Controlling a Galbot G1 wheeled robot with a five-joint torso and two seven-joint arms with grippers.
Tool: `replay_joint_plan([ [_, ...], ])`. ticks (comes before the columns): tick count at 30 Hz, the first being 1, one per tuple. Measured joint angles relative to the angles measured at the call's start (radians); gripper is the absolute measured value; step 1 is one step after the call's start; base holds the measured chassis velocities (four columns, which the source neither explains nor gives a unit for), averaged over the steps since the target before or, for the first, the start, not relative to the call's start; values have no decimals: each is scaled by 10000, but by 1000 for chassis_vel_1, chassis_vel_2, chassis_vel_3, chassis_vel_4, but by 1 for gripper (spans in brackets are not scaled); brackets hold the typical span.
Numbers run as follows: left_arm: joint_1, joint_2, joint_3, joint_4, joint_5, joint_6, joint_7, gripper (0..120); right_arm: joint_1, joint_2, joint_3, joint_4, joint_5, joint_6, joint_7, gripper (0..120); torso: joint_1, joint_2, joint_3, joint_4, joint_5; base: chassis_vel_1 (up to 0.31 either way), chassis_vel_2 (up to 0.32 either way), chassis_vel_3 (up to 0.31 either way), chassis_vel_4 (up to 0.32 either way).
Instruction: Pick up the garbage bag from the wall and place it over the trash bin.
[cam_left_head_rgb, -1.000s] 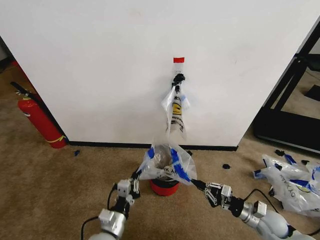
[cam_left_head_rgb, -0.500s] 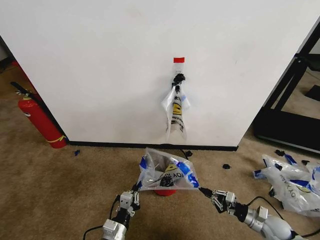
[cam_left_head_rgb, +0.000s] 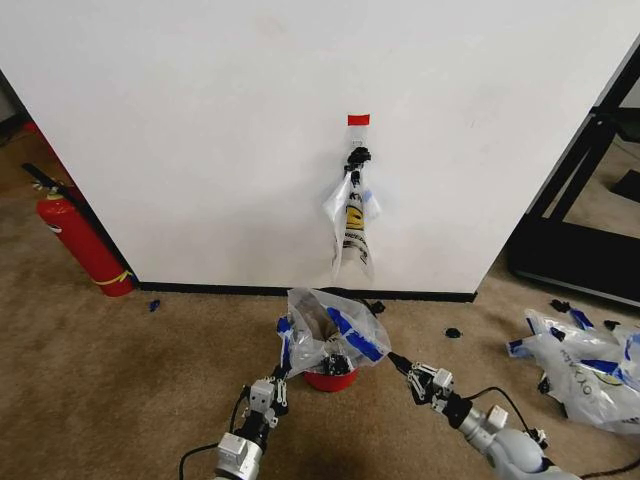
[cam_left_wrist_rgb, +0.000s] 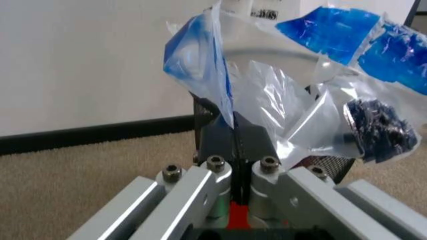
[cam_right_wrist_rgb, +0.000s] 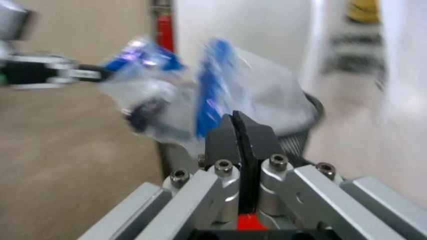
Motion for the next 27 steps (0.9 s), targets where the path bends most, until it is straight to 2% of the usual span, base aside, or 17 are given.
replay_joint_plan([
  [3,120,-19,-93,-90,46,-17,0,0,312,-395,104,249,-8,-94,-614,3,0,0,0,0,11,0,0,0,0],
  [7,188,-53,-128,-137,149,-48,1,0,870,-830,15,809,-12,-306,-396,19,0,0,0,6,6,0,0,0,0],
  [10,147,-22,-40,-177,180,-49,1,0,1195,-863,-137,904,-218,-540,-84,33,0,0,0,6,13,0,0,0,0],
  [11,147,-22,-40,-177,180,-49,1,0,1195,-863,-137,904,-218,-540,-84,33,0,0,0,6,13,0,0,0,0],
  [13,38,55,98,-199,182,-18,1,0,1330,-879,-161,836,-566,-649,-136,41,0,0,0,3,10,0,0,0,0],
  [17,-26,88,185,-244,191,31,2,0,1764,-987,-352,557,-1062,-1198,-962,57,0,0,0,2,8,0,0,0,0],
  [19,-30,76,190,-244,193,35,3,0,1855,-990,-404,523,-1111,-1289,-1101,61,0,0,1,3,8,0,0,0,0],
  [23,-33,34,194,-244,213,38,2,0,2183,-966,-712,481,-1068,-1652,-1264,79,0,0,1,4,9,0,0,0,0],
  [25,-33,32,194,-245,215,38,3,0,2211,-957,-754,481,-1029,-1717,-1249,81,0,0,0,4,8,0,0,0,0],
  [27,-30,30,190,-244,225,36,3,0,2316,-932,-989,480,-721,-2009,-1002,93,0,0,0,4,9,0,0,0,0],
])
